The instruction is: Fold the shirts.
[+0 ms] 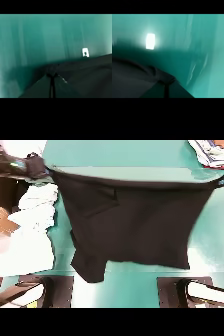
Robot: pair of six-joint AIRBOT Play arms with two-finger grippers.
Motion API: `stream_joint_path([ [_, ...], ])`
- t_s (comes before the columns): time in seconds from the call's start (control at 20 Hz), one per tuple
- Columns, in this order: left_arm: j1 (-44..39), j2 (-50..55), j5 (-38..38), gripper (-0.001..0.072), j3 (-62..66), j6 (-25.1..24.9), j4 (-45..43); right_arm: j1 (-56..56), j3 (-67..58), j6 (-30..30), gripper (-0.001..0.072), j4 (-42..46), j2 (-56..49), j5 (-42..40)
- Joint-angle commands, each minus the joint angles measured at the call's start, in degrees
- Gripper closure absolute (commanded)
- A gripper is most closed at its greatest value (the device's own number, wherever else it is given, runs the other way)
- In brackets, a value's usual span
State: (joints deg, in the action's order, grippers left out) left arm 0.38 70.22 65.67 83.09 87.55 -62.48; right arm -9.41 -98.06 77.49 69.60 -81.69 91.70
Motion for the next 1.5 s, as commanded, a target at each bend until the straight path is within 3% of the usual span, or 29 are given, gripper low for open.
stream_joint_path([
  [0.0,0.1,13.2,-10.4,0.0683,-2.1,-2.4,3.6,3.5,0.0,0.5,0.0698,2.4,-12.2,-3.6],
  [0.2,0.1,22.4,-17.0,0.0683,2.8,-6.3,9.1,4.6,-9.6,0.5,0.0698,2.1,-20.3,-9.5],
  [0.3,0.1,23.3,-17.1,0.0681,4.6,-7.8,8.9,4.6,-13.1,0.5,0.0698,2.1,-21.6,-9.5],
  [0.4,0.1,23.1,-12.5,0.0683,5.9,-11.1,8.2,4.2,-13.6,0.4,0.0698,2.2,-21.2,-8.4],
  [0.55,0.1,23.1,-0.1,0.0683,5.8,-11.5,0.8,4.2,-7.1,-0.3,0.0699,4.2,-17.8,-6.3],
  [0.65,0.1,23.1,3.6,0.0683,3.3,-11.5,-2.1,4.4,0.5,-1.2,0.0699,4.5,-14.8,-7.8],
  [1.0,0.1,23.1,-3.5,0.0679,-7.1,-9.5,-2.3,4.8,17.7,-1.5,0.0696,0.1,-9.6,-16.6],
  [1.05,0.1,23.1,-3.2,0.0453,-6.9,-8.5,-2.3,4.8,18.2,-1.5,0.0626,-0.7,-9.6,-16.5],
  [1.1,0.3,23.0,-1.9,0.0165,-6.4,-8.0,-2.3,4.8,18.1,-1.5,0.0402,-1.3,-9.6,-16.3],
  [1.15,0.7,23.0,1.3,0.0183,-5.3,-7.8,-2.4,4.8,17.4,-1.5,0.0321,-1.9,-9.6,-15.0],
  [1.2,1.5,22.8,4.9,0.0226,-4.3,-7.9,-2.4,4.2,16.7,-1.5,0.0322,-2.1,-9.2,-13.2],
  [1.3,3.0,19.3,9.0,0.0226,-5.4,-8.0,-4.8,3.2,16.7,-1.5,0.0323,-2.1,-6.6,-11.3],
  [1.45,3.8,8.8,9.4,0.0227,-15.3,-8.0,-7.8,0.0,22.1,-2.1,0.0325,-2.1,0.9,-11.1],
])
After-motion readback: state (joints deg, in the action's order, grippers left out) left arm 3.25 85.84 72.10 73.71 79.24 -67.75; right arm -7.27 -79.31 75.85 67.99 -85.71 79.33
